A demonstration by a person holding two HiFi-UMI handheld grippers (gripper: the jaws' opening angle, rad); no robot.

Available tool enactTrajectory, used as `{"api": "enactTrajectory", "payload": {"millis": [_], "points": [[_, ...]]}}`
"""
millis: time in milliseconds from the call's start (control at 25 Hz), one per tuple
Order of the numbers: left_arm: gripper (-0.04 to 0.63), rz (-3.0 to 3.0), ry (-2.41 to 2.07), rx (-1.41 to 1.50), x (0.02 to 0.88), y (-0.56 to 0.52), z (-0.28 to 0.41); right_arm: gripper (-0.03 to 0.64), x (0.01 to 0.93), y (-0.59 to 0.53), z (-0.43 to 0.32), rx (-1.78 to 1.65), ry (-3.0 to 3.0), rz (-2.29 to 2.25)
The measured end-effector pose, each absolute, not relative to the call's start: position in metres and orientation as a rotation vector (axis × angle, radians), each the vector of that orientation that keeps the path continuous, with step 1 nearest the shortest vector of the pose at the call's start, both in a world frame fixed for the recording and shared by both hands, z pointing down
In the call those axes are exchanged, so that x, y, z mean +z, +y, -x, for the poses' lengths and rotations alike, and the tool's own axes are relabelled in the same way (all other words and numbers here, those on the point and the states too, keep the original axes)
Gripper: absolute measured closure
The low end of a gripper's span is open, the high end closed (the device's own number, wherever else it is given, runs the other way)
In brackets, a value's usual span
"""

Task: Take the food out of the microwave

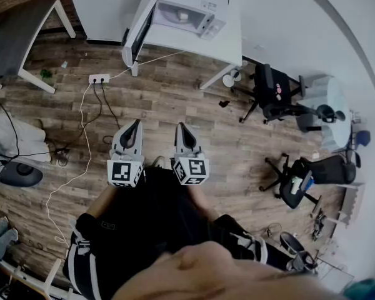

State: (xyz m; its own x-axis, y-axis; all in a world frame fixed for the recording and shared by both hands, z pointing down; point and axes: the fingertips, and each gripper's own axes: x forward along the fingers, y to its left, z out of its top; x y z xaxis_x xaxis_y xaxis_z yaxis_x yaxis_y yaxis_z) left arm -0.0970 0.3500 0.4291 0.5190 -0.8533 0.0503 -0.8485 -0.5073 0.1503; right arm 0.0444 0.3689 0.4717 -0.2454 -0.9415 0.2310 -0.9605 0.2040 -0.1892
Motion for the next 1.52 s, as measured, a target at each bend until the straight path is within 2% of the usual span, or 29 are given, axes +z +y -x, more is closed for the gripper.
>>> {"api": "enactTrajectory", "payload": {"millis": [840,1080,1520], "points": [[0.565,-2.572,-1.451,-0.121,0.432,0.33,0.143,0.586,0.475,0.348,-0.012,0.451,-2.373,-1.931],[0.565,-2.568,-1.444,-0.067,0.456,0.323,0.169,0.586,0.484,0.341,0.0,0.429,-2.33,-1.971],[0.565,-2.568,-1.406,-0.108,0.46,0.276,0.151,0.586,0.492,0.291,-0.017,0.421,-2.303,-1.995]]}}
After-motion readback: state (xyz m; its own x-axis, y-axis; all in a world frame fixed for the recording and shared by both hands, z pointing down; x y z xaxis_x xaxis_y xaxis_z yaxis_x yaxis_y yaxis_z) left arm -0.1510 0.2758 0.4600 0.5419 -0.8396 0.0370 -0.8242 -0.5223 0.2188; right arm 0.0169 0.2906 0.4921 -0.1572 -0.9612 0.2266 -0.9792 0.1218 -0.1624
